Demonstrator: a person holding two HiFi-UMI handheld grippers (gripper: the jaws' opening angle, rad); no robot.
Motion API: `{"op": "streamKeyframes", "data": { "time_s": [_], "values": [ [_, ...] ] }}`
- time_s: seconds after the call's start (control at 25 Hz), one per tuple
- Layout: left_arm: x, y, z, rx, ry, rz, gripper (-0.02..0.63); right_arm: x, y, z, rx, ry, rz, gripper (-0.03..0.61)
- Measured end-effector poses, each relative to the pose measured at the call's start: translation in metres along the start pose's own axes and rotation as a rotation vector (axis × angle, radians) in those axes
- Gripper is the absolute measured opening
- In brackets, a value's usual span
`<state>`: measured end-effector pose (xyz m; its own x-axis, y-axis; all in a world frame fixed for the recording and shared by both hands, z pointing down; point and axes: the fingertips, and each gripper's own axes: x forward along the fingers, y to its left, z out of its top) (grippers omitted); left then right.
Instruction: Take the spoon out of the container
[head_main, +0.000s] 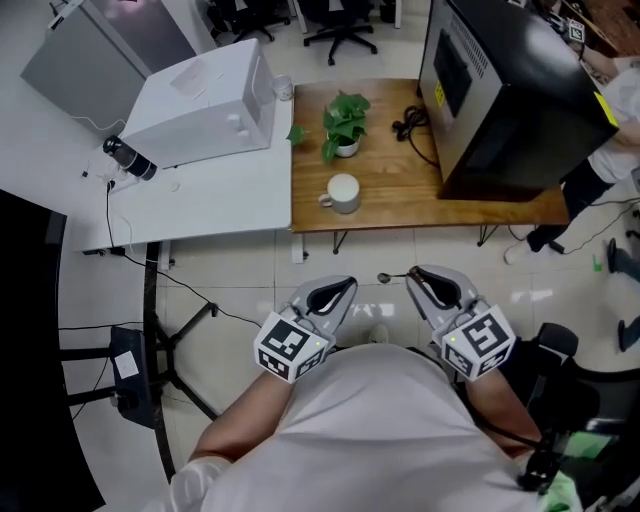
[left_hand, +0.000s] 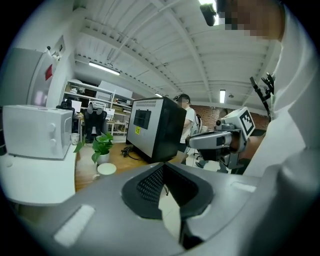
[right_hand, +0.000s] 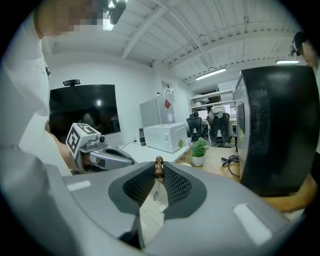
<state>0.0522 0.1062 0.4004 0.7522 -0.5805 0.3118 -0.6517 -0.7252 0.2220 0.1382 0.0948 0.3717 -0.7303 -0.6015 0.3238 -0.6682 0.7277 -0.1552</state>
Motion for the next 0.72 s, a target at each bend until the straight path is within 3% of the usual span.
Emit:
{"op": "streamKeyframes", "data": {
  "time_s": [0.72],
  "values": [
    [-0.033, 0.050, 0.003, 0.013, 0.018, -0.086, 0.005, 0.057, 0.035, 0.018, 0.001, 0.016, -0.069, 0.052]
  ]
}}
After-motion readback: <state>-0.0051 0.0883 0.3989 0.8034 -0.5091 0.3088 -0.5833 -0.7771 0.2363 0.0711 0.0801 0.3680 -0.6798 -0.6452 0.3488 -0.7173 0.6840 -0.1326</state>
